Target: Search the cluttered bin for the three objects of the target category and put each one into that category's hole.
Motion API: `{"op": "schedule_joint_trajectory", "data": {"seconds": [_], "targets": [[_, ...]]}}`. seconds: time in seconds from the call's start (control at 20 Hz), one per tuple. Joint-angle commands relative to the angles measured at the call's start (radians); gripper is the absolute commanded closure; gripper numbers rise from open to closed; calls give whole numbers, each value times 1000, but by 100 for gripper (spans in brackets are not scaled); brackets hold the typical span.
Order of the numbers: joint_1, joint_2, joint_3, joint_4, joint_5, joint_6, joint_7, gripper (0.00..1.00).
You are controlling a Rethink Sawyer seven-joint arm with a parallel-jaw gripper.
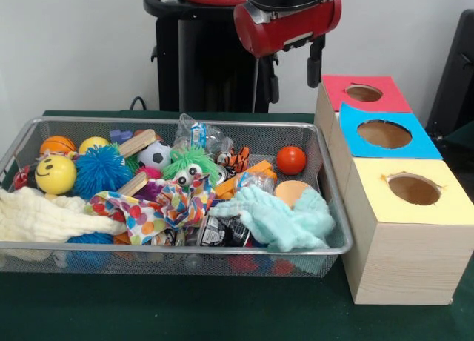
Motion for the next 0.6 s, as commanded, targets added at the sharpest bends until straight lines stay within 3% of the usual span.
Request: {"op": "schedule_joint_trajectory", "data": {"seconds": [0.05, 0.6], "targets": [[-32, 24, -3, -19, -15, 71, -74, 0], [-22, 26, -10, -35, -34, 95, -77, 0]]}}
